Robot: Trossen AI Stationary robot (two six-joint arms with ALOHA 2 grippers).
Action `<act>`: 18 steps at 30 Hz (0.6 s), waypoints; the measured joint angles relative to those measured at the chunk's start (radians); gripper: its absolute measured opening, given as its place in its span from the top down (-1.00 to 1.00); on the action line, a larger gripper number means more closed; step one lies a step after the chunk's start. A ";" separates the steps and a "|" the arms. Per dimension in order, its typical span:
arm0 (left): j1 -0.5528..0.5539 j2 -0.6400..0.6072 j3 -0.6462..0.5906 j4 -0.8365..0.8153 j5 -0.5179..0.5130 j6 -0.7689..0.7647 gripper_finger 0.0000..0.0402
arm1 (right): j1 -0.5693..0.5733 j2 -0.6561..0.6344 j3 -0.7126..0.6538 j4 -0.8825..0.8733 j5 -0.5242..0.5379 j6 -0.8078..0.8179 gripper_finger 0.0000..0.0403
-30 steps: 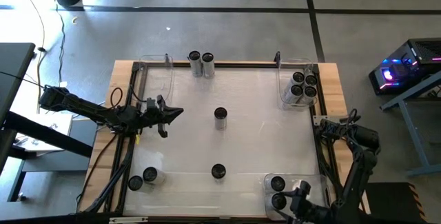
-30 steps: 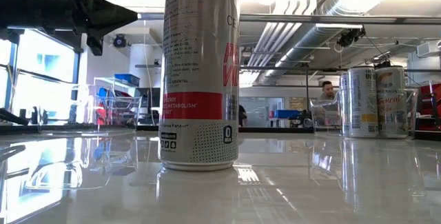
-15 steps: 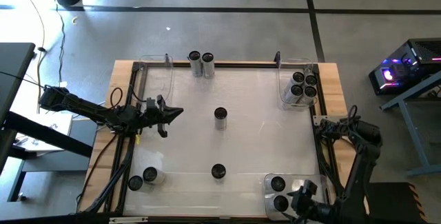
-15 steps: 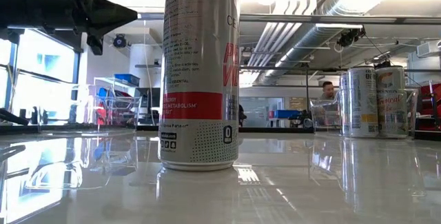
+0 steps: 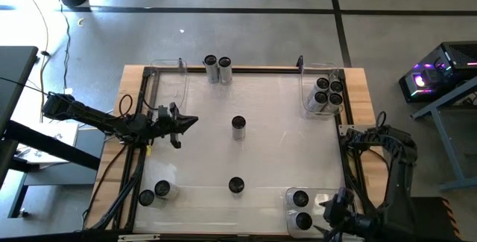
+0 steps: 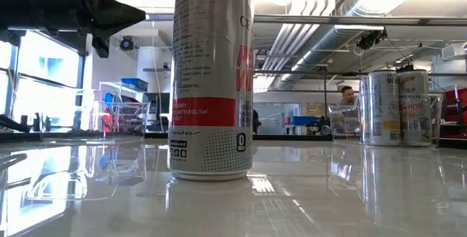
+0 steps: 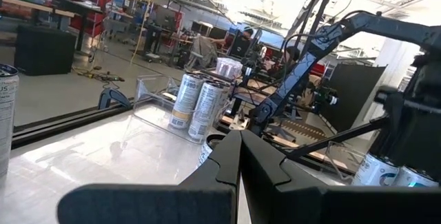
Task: Sort soda cans
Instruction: Put the blue soda can into the bottom right transparent bin
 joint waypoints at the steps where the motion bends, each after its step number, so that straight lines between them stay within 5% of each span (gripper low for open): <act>1: 0.000 0.000 0.000 0.000 0.000 0.005 1.00 | 0.000 0.000 0.009 -0.024 0.037 -0.002 -0.58; 8: 0.019 0.005 0.116 -0.120 -0.040 0.070 1.00 | -0.032 -0.015 -0.021 -0.064 0.249 -0.131 -0.58; 14: 0.133 0.100 0.489 -0.631 -0.059 0.208 1.00 | -0.150 -0.043 -0.075 -0.054 0.259 -0.250 -0.58; 18: 0.291 0.224 0.745 -0.917 0.003 0.262 0.97 | -0.272 -0.051 -0.114 0.057 0.179 -0.500 -0.58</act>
